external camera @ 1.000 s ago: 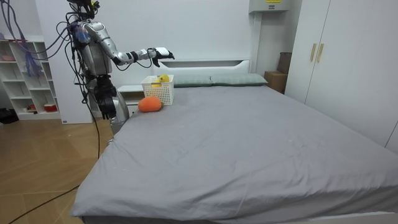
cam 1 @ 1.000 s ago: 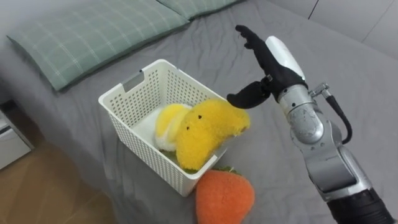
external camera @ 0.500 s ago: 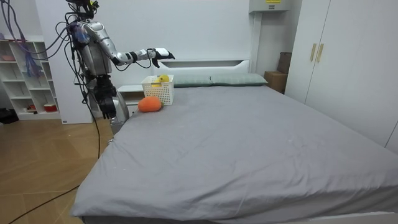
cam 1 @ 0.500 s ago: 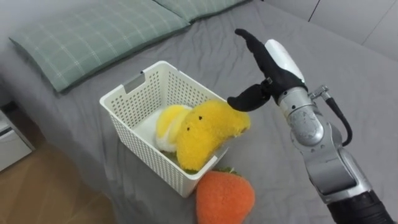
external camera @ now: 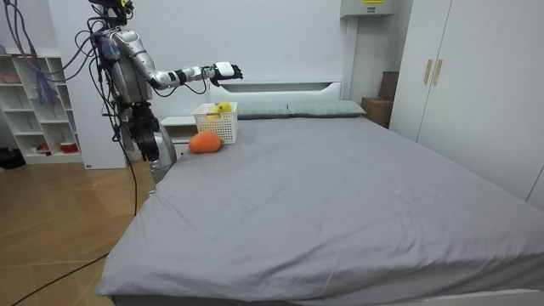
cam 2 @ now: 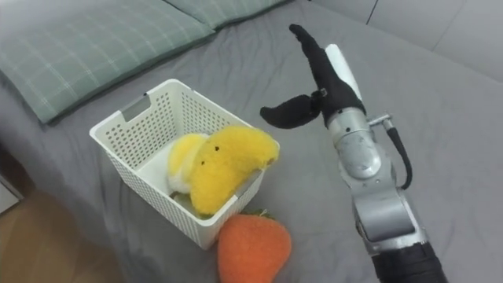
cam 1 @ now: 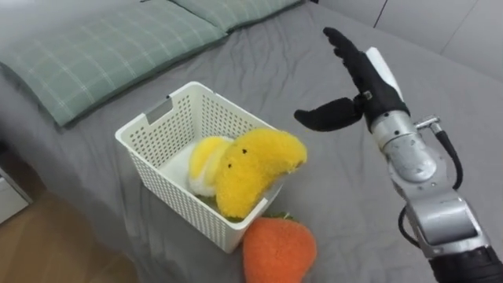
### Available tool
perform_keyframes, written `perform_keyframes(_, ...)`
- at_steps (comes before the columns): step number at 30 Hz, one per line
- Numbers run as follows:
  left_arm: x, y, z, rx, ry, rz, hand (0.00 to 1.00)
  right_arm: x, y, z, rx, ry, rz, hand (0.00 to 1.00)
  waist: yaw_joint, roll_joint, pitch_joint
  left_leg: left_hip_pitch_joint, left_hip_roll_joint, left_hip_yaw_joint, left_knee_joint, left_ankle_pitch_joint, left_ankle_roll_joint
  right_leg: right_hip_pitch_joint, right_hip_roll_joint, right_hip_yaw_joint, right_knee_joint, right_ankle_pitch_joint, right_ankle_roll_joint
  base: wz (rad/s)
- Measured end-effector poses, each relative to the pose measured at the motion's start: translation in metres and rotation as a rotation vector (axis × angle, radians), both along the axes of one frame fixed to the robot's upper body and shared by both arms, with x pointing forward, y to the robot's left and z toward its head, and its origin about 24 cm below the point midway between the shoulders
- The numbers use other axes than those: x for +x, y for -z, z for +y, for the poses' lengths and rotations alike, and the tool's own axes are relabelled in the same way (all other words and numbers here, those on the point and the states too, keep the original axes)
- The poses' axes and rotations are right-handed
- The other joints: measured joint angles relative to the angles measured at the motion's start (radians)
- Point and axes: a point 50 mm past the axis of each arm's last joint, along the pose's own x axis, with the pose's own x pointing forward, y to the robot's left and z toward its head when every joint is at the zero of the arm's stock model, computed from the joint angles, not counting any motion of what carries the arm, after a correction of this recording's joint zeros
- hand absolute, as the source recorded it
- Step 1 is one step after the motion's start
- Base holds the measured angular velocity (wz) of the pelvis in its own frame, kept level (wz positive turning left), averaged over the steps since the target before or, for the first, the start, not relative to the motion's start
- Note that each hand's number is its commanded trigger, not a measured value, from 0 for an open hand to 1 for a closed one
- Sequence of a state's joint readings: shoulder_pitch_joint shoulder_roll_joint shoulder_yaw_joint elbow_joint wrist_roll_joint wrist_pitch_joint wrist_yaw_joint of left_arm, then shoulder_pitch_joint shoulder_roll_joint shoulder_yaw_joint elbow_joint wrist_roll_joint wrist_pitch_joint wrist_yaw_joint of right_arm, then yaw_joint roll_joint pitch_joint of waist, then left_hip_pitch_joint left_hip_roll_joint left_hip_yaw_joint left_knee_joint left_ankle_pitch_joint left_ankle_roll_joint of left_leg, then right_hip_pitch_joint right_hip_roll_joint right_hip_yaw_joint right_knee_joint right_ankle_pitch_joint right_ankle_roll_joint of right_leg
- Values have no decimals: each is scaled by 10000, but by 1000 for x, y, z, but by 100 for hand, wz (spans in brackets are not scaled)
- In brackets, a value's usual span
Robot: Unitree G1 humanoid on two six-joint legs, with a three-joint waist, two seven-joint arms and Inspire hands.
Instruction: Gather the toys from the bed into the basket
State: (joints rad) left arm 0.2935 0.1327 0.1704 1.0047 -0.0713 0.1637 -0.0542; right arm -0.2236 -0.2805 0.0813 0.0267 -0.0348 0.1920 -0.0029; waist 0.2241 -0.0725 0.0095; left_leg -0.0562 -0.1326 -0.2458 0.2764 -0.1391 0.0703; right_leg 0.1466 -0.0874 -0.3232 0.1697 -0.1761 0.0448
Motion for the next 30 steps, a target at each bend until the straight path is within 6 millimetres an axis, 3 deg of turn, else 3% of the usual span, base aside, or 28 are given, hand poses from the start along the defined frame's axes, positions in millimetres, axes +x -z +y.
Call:
perform_keyframes(4, -18, 0, -1, -3, -129, 443, 0, -17, 21, -18, 1004, 721, 718, 0, -454, 180, -73, 37, 46, 195, -16, -6, 33, -41, 3, 213, 1, -6, 9, -11)
perform_keyframes(6, -22, 0, -2, -23, -121, 594, 0, -27, 33, -24, 1394, 1014, 1165, 0, -523, 348, -38, 168, 112, 434, -51, -29, 61, 14, 4, 300, 6, -6, 10, -27)
perform_keyframes(9, -28, -1, -1, 11, -272, 729, 0, -45, 55, -30, 1874, 1430, 2012, 0, -633, 520, -60, 272, 187, 731, -86, -70, 70, 41, 15, 515, -13, -25, 40, -26)
perform_keyframes(12, -25, 0, -1, 1, -253, 670, 0, -54, 74, -35, 2374, 1869, 2742, 0, -851, 505, -46, 316, 212, 909, -85, -86, 85, -68, 1, 722, -20, -154, 83, -17)
perform_keyframes(16, -20, 0, -2, -32, -89, 538, 0, -62, 97, -36, 2962, 2187, 3615, 0, -1020, 449, -99, 330, 296, 1198, -51, -200, 120, -32, 13, 825, -10, -107, 62, -20)
perform_keyframes(21, -13, 1, -7, -194, 115, 396, 0, -67, 111, -32, 3370, 2083, 4173, 0, -1196, 415, -85, 391, 338, 1337, -118, -299, 156, -87, 52, 1121, -23, -74, 57, -14)
perform_keyframes(25, 1, 2, -8, -188, 161, 95, 0, -76, 133, -22, 3302, 1707, 5236, 0, -1178, 416, -55, 508, 376, 1486, -288, -313, 158, -113, 58, 1263, -11, -71, 53, -12)
perform_keyframes(30, 2, 2, -8, -69, 150, 100, 0, -83, 142, -5, 3104, 616, 5799, 0, -1176, 404, -14, 488, 406, 1650, -396, -322, 172, -260, 54, 1350, 7, -65, 50, -11)
